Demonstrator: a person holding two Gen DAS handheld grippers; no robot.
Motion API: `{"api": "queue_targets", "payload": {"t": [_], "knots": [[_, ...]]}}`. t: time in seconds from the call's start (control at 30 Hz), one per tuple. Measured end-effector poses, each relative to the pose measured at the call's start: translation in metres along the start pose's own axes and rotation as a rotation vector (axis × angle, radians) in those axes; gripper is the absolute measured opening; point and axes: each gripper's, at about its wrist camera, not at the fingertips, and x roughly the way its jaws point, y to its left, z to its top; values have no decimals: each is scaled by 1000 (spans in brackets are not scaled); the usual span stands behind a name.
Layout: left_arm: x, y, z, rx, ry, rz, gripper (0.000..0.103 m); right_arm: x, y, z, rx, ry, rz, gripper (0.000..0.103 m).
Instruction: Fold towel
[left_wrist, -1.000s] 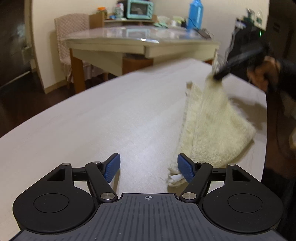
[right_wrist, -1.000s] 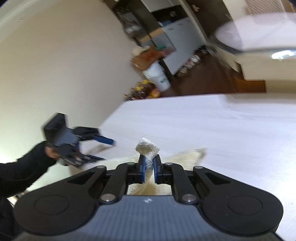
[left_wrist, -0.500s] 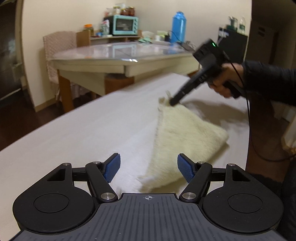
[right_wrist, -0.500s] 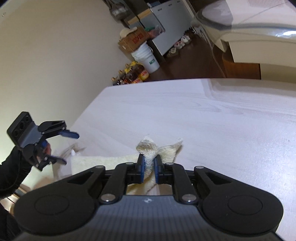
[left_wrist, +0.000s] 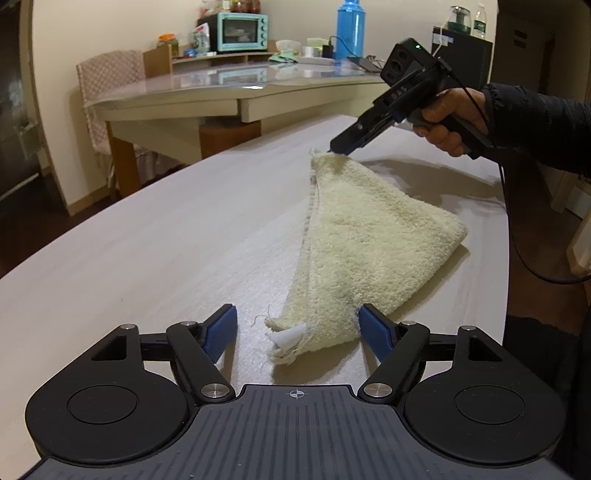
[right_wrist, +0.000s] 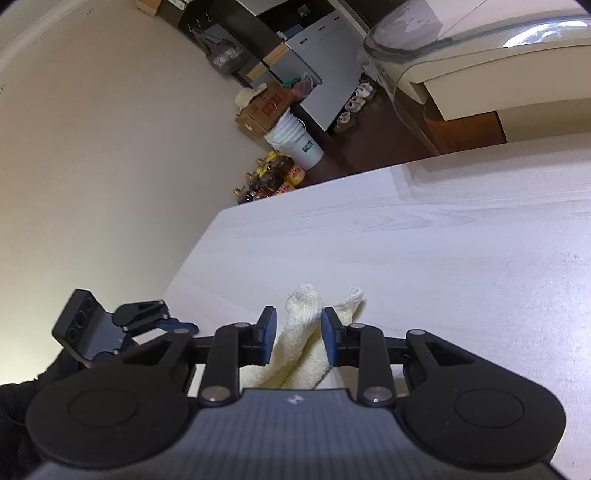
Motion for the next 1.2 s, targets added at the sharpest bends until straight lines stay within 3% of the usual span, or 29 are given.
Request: {"api": "queue_targets", "payload": {"t": [0.03, 0.07, 0.13, 0.3, 0.4, 0.5, 0.67, 1.1, 1.13, 1.17, 1.2], "knots": [[0, 0, 0, 1, -3, -1, 79, 3, 0, 0, 4, 3, -9, 25], [0, 0, -1, 1, -5, -1, 79, 6, 0, 1, 8, 7, -25, 15], [0, 1, -1, 0, -8, -1, 80, 4, 1, 1, 29, -19, -18, 12], [-1, 0, -2, 1, -11, 3, 80, -15, 4, 5, 93, -115, 42, 11], [-1, -1, -2, 1, -14, 4, 80, -13, 13, 8, 48, -88, -26, 11], [-4, -2, -2, -7, -25, 14, 79, -3, 7, 8, 51, -60, -87, 15], [-16, 2, -1, -39, -70, 38, 78, -2, 0, 3, 66, -84, -131, 27], [-5, 19, -3, -87, -52, 89, 82, 2, 6, -8, 78, -79, -97, 32], [-6, 18, -3, -85, -52, 90, 82, 4, 5, -8, 80, -78, -92, 31], [-6, 18, -3, -80, -53, 91, 82, 7, 4, -6, 82, -77, -86, 24], [-6, 18, -3, -72, -54, 94, 83, 8, 4, -6, 85, -80, -85, 8]]}}
